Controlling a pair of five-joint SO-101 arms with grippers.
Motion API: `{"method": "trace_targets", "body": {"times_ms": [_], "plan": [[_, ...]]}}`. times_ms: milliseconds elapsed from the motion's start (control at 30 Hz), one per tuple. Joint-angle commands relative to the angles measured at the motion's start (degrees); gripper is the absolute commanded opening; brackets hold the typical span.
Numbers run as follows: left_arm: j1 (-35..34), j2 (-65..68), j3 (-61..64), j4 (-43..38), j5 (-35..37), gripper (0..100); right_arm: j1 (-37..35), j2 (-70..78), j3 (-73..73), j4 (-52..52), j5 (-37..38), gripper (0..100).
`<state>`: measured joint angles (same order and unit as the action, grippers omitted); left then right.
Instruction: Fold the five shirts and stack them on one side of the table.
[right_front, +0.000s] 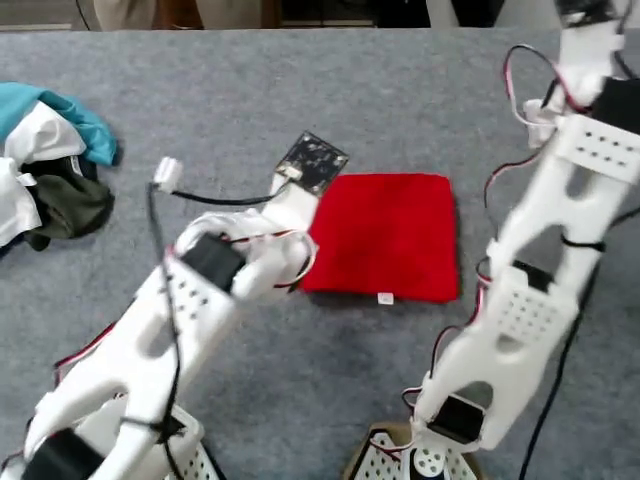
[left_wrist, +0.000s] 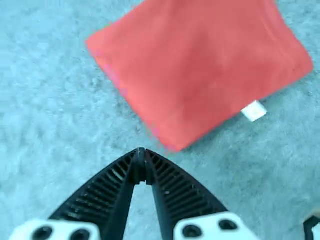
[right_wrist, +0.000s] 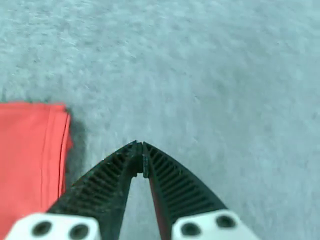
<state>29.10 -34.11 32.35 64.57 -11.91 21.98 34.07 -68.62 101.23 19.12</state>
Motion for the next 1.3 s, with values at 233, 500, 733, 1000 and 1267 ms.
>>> {"method": "trace_targets", "body": {"times_ms": [233, 500, 733, 1000, 1267], "plan": [[-11.69, -4.79, 7.21, 1.85, -0.88, 2, 2.42, -39.6, 60.0, 0.7, -0.35, 0.2], [-12.66, -4.79, 7.47, 1.58, -0.62, 2, -5.14, -54.46, 100.44, -14.42, -10.81, 0.6], [-12.66, -4.79, 9.85, 1.58, -0.44, 2, -12.79, -54.73, 105.63, -24.53, -34.64, 18.3], [-12.66, -4.79, 10.02, 1.85, -0.44, 2, -17.98, -51.38, 105.89, -30.24, -50.11, 39.1], [-13.01, -4.79, 12.4, 1.58, 1.05, 2, -20.79, -42.86, 105.54, -35.87, -59.6, 40.7]]}}
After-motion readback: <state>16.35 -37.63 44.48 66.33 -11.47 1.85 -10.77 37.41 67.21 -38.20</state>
